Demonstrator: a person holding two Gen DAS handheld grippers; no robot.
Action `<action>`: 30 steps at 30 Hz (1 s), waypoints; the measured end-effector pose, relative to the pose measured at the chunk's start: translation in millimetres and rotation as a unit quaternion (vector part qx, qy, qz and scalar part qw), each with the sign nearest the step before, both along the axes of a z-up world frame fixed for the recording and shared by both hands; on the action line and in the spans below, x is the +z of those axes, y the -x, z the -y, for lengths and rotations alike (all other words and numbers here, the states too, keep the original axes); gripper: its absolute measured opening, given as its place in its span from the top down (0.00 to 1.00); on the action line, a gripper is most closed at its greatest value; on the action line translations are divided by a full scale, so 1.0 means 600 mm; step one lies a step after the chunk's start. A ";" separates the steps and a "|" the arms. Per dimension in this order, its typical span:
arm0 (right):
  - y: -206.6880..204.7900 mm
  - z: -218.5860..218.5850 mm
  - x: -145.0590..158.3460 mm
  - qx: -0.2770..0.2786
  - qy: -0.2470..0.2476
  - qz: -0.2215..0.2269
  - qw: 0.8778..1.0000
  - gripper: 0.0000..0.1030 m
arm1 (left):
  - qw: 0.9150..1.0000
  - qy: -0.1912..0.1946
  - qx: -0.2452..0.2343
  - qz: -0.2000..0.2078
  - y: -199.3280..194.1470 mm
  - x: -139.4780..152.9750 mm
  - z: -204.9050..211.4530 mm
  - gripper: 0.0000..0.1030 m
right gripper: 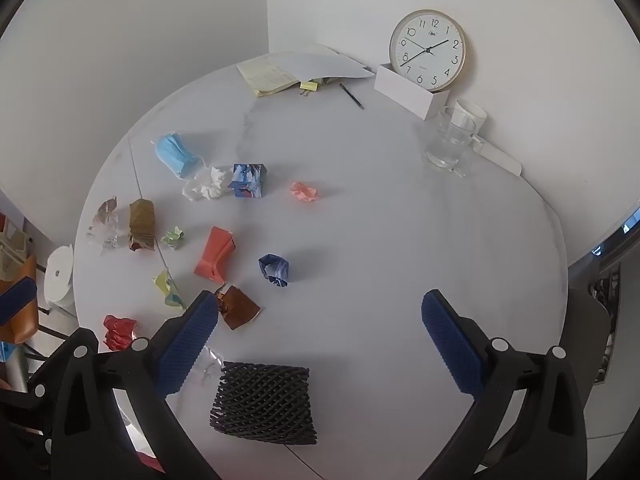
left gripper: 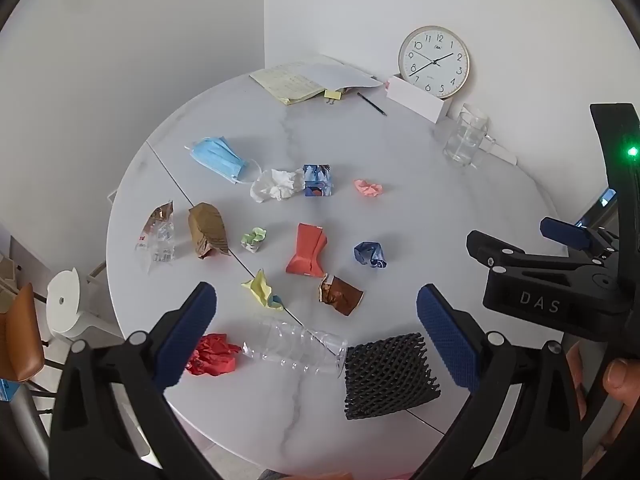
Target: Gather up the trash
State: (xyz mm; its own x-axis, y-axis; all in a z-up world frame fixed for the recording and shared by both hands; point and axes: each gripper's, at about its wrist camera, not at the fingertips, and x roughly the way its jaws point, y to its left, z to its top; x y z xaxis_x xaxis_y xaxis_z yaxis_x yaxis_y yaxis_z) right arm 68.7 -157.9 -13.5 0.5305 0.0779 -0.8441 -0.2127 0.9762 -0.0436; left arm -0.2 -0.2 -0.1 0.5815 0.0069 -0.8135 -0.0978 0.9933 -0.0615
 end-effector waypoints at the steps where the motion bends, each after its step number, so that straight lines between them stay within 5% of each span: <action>1: -0.001 0.000 0.000 0.000 0.001 -0.003 1.000 0.02 | 1.000 0.002 0.000 0.000 0.000 0.000 0.000 0.06; 30: 0.008 -0.003 0.004 0.002 0.005 0.003 1.000 0.02 | 1.000 0.012 0.001 -0.008 0.027 0.001 0.012 0.06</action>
